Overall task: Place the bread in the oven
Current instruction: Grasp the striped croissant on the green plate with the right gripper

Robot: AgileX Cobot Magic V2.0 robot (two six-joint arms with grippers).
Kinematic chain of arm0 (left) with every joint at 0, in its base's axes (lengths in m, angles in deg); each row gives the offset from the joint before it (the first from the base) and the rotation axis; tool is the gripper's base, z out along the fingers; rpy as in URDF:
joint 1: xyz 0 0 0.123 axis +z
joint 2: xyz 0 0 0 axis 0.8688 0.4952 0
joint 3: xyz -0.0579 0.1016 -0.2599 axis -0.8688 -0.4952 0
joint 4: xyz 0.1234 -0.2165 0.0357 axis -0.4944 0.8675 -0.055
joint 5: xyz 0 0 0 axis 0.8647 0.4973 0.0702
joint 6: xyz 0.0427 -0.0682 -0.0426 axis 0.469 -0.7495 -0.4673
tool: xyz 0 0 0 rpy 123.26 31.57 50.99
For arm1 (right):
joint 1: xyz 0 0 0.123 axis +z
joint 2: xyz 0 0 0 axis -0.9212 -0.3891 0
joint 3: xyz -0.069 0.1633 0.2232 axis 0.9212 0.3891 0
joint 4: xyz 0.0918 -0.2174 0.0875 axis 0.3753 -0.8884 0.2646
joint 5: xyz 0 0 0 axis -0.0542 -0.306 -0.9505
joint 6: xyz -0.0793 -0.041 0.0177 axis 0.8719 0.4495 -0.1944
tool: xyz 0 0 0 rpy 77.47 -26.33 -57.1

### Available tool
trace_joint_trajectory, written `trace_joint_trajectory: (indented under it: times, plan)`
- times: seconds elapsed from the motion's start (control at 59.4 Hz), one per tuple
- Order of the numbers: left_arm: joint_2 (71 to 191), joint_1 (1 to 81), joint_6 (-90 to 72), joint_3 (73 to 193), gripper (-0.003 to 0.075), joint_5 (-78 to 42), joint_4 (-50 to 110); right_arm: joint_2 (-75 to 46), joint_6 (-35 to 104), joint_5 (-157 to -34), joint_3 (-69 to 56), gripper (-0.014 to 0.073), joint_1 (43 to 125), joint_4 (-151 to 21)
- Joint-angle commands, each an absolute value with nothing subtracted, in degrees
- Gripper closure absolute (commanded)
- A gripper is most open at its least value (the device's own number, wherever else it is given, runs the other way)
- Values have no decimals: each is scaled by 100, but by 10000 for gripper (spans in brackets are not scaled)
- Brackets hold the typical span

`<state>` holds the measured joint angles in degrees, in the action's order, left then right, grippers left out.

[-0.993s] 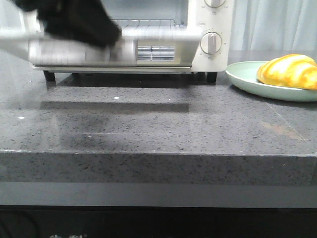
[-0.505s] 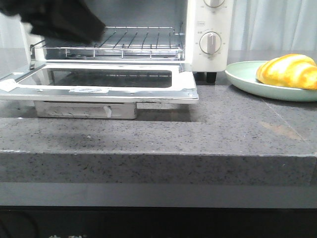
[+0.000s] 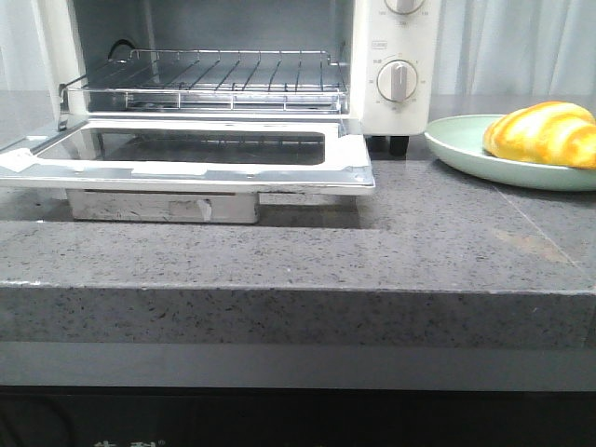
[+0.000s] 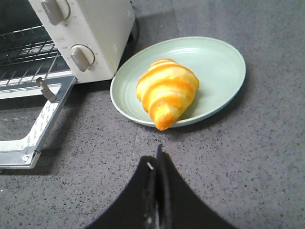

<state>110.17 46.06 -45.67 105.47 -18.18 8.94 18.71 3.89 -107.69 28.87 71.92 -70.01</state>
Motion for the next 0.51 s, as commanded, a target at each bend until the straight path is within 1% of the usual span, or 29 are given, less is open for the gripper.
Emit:
trace_joint_trajectory:
  times: [0.0, 0.152, 0.236, 0.269, 0.337, 0.455, 0.488]
  plan:
    - [10239, 4701, -4582, 10285, 741, -2232, 955, 1471, 177, -10348, 2576, 654, 7150, -6968]
    - [9314, 4726, -4582, 9761, 741, -2196, 1028, 903, 172, -10335, 2424, 648, 7150, -6943]
    - [8970, 4726, -4582, 9659, 741, -2196, 1028, 579, 172, -10302, 2267, 599, 7150, -6804]
    - [8903, 4726, -4582, 9651, 741, -2196, 1028, 458, 172, -10296, 2197, 562, 7150, -6742]
    - [8855, 4726, -4582, 9651, 741, -2196, 1028, 190, 172, -10288, 2032, 454, 7150, -6507]
    - [8855, 4726, -4582, 9651, 741, -2196, 1028, -340, 172, -10359, 1680, 190, 7150, -6193]
    - [8855, 4726, -4582, 9651, 741, -2196, 1028, -493, 172, -10359, 1588, 139, 7145, -6195]
